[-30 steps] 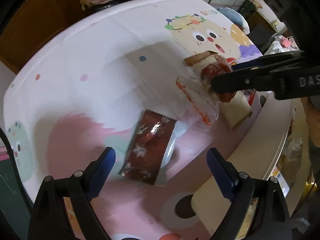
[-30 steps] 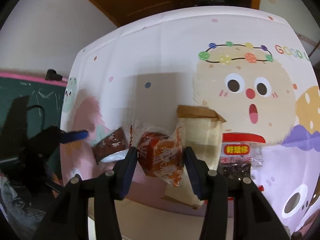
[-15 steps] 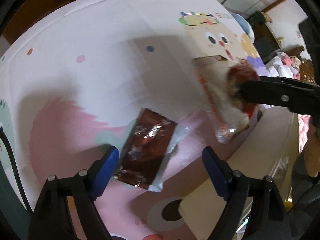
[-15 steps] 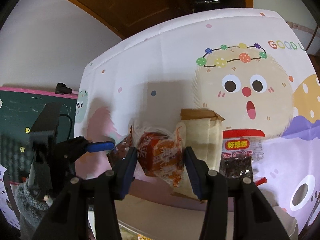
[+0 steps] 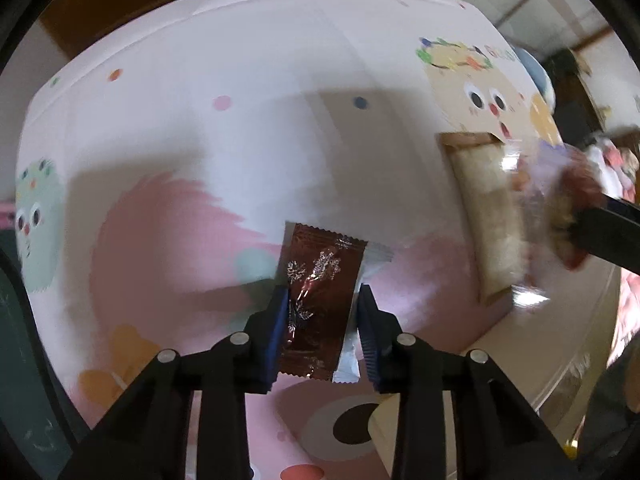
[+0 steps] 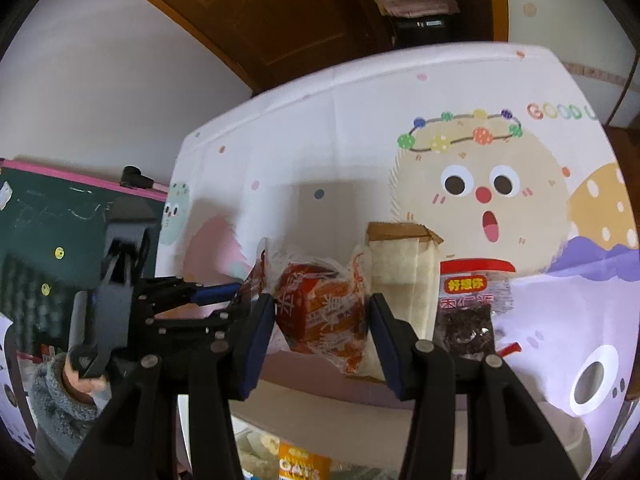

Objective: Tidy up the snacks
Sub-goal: 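Carry the brown packet and red pastry over the white tray and open both tools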

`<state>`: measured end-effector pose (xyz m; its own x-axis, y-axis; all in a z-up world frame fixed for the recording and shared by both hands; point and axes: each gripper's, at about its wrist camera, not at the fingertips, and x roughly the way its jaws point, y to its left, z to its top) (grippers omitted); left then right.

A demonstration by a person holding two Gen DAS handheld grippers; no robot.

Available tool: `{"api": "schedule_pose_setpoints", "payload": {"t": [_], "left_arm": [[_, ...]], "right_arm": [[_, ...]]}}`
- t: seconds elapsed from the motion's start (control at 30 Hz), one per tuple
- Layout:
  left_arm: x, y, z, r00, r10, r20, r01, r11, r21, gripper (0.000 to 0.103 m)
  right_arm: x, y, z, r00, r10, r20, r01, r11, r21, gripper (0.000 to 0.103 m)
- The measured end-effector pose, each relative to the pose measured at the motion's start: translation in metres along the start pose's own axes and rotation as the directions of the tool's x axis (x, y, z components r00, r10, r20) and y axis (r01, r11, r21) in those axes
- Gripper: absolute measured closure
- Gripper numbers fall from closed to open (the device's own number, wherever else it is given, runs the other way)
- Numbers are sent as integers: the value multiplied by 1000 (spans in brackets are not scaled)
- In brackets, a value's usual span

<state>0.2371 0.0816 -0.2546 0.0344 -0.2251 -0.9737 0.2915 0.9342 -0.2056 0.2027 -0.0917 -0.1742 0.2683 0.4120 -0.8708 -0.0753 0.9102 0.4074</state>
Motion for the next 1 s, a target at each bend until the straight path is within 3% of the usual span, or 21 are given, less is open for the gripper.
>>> {"api": "schedule_pose_setpoints", "payload": {"t": [0.1,0.2,0.37,0.47,0.63,0.73,0.87,0.93,1.0], "left_arm": [[-12,2,-7,999,15,41,-12,999,-52,74],[-46,8,-16,991,-12,134,28,992,-119,74],[-139,-25,-53,936,-19,350,49,996,-78,74],[-182,-65,-88,892,-65,447,77,997,-8,74],[-208,-116,-147,851,-103,515,65,994,91,74],[-206,-137,-174,829,-90,551,47,995,92,74],[-185,-152,-203,829,-60,556,47,998,39,74],[-167,-155,-213,847,-29,531,25,1000,15,73],[-154,-156,-220,864,-4,504,5,1000,0,69]], "right_arm": [[-23,3,-6,999,4,49,-3,1000,-11,55],[-54,9,-16,992,-2,125,7,999,-39,55],[-112,18,-51,972,25,232,-2,995,-98,55],[-143,23,-84,957,35,287,5,991,-137,55],[-171,30,-143,942,21,334,42,983,-180,55],[-172,38,-176,940,-13,341,91,973,-214,55],[-161,48,-208,939,-98,330,194,942,-273,54],[-151,52,-220,934,-160,320,261,916,-304,53],[-148,54,-233,908,-211,363,334,887,-319,52]]}}
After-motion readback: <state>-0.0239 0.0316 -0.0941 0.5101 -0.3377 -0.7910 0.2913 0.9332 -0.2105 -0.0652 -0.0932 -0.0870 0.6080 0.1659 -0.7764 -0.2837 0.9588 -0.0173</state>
